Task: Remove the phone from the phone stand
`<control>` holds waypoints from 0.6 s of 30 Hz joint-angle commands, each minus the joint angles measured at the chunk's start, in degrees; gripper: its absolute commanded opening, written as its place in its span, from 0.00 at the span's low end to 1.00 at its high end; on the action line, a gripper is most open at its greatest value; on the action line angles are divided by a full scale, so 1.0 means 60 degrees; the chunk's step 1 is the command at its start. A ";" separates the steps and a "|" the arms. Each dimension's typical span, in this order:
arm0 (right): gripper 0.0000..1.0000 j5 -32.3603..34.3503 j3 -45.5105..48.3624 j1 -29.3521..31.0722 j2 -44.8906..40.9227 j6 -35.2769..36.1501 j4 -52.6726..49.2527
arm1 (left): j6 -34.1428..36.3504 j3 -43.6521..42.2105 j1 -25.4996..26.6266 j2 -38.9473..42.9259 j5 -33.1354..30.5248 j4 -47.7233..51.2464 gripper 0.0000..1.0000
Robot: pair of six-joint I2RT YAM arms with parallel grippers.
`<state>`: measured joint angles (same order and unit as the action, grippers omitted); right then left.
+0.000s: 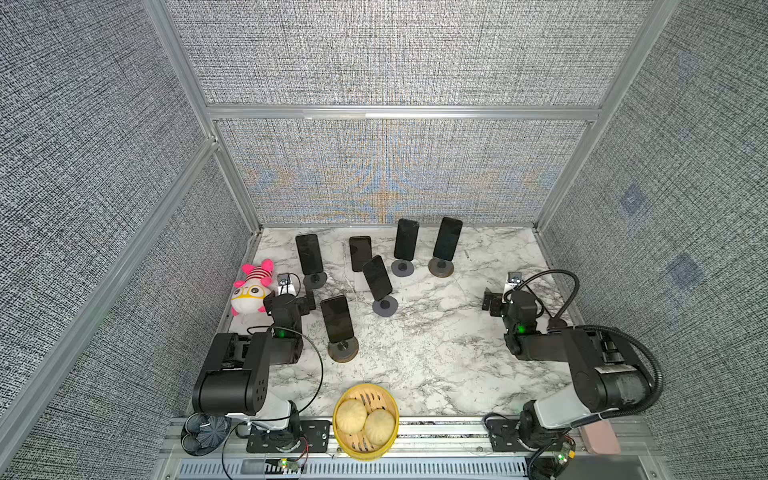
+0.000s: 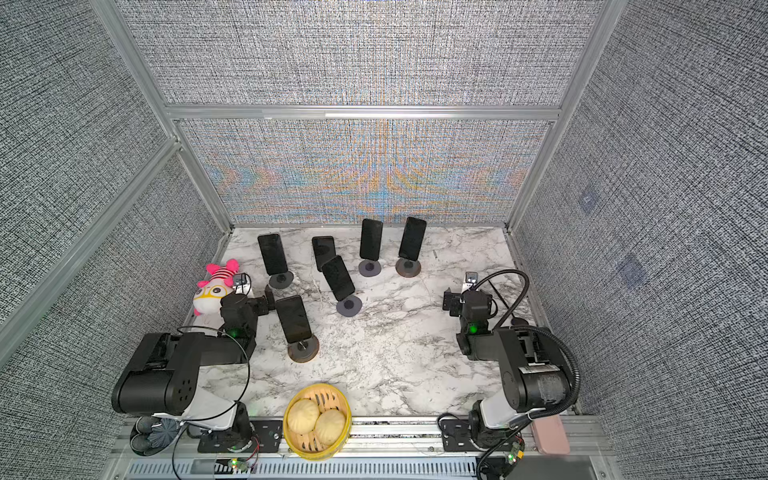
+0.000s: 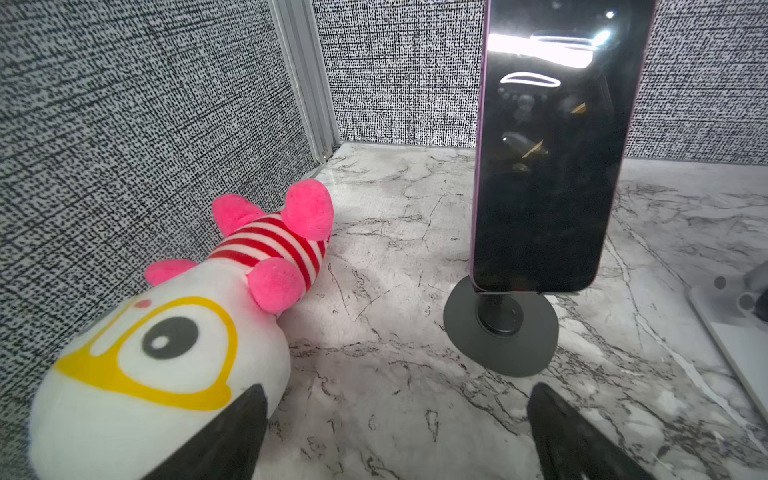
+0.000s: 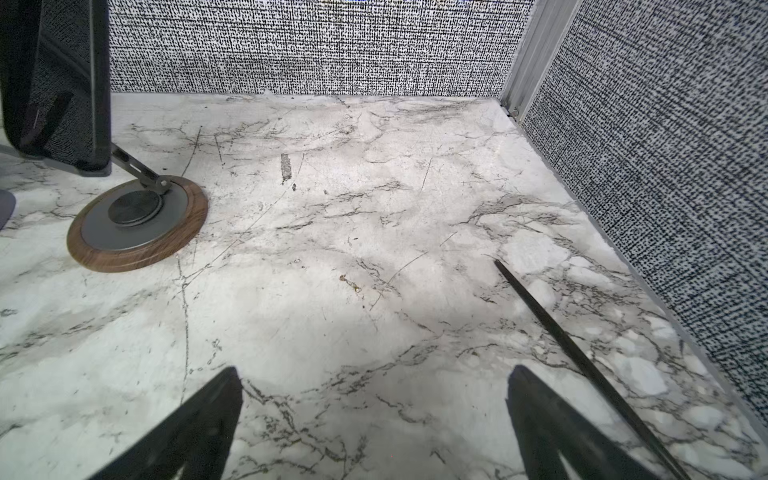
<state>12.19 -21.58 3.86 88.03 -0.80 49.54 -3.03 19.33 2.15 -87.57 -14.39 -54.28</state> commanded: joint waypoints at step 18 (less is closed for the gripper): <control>0.99 0.0056 -0.0036 0.0002 0.0006 -0.0006 0.0115 | 0.0021 0.0100 -0.0014 -0.0047 0.0111 -0.0092 0.99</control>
<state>12.19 -21.58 3.86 88.03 -0.75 49.52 -3.01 19.40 2.11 -87.66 -14.33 -54.26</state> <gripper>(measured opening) 0.989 0.986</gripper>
